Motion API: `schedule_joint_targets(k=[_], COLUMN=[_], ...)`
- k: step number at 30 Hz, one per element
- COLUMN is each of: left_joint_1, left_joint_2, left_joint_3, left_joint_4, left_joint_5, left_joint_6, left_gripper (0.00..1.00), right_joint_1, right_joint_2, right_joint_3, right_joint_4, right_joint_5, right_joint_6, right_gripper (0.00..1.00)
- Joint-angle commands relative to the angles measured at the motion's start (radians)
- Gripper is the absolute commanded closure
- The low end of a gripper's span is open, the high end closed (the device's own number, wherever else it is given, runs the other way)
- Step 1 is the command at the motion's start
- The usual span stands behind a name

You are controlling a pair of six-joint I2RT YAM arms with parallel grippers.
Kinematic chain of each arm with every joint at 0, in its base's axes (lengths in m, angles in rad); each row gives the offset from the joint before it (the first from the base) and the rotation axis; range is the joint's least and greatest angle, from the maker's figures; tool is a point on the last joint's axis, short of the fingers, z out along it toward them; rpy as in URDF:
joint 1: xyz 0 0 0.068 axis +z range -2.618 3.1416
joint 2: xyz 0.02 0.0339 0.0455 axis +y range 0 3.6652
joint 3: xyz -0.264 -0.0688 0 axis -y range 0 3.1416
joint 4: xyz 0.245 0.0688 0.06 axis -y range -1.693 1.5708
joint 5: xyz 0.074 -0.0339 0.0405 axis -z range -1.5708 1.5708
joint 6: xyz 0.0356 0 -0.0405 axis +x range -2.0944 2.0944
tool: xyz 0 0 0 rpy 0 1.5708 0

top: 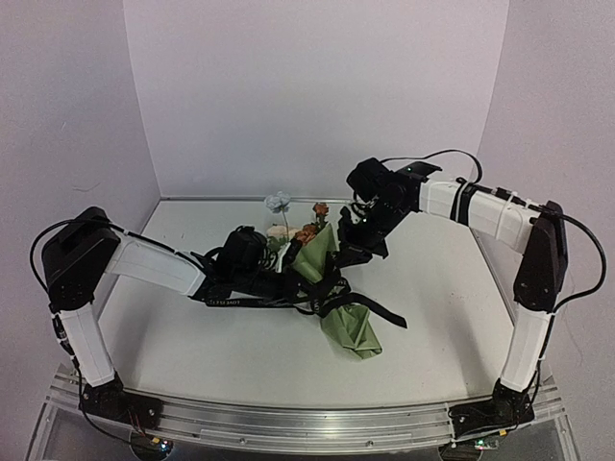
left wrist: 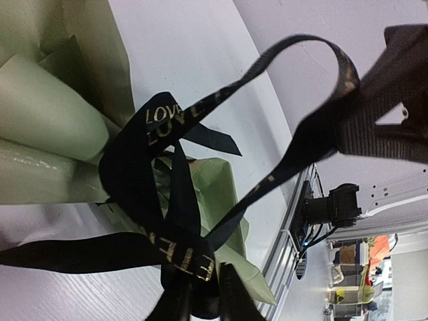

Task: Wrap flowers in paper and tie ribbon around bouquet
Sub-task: Place the right side of the half-tied ribbon on the folded bouquet, then pass from the right arm to the left

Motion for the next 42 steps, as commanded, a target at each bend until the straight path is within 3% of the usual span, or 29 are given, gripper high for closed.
schedule_joint_targets(k=[1,9,13,19,30,42], left_joint_1=[-0.01,-0.011,-0.015,-0.015,-0.015,-0.015], left_joint_2=[0.022,-0.038,-0.087,-0.121,-0.187,-0.029], left_joint_3=[0.071,0.049,0.067,0.083,0.114,0.312], left_joint_4=[0.066,0.038,-0.104,-0.266,-0.336,-0.385], left_joint_5=[0.019,-0.004,-0.07,-0.225,-0.29,-0.138], left_joint_6=[0.005,0.072,0.169,0.265,0.441,0.649], left_gripper=[0.71,0.53,0.47,0.44,0.4,0.41], right_joint_1=[-0.02,-0.038,-0.044,-0.051,-0.051,-0.052], right_joint_2=[-0.016,-0.011,-0.01,0.001,0.008,0.012], right_joint_3=[-0.007,-0.017,-0.023,-0.011,-0.002,-0.016], right_joint_4=[0.003,0.012,0.016,0.031,0.051,0.122], right_joint_5=[0.048,0.055,0.055,0.024,-0.039,-0.129], right_joint_6=[0.074,0.096,0.097,0.114,0.143,0.229], right_gripper=[1.0,1.0,1.0,1.0,1.0,1.0])
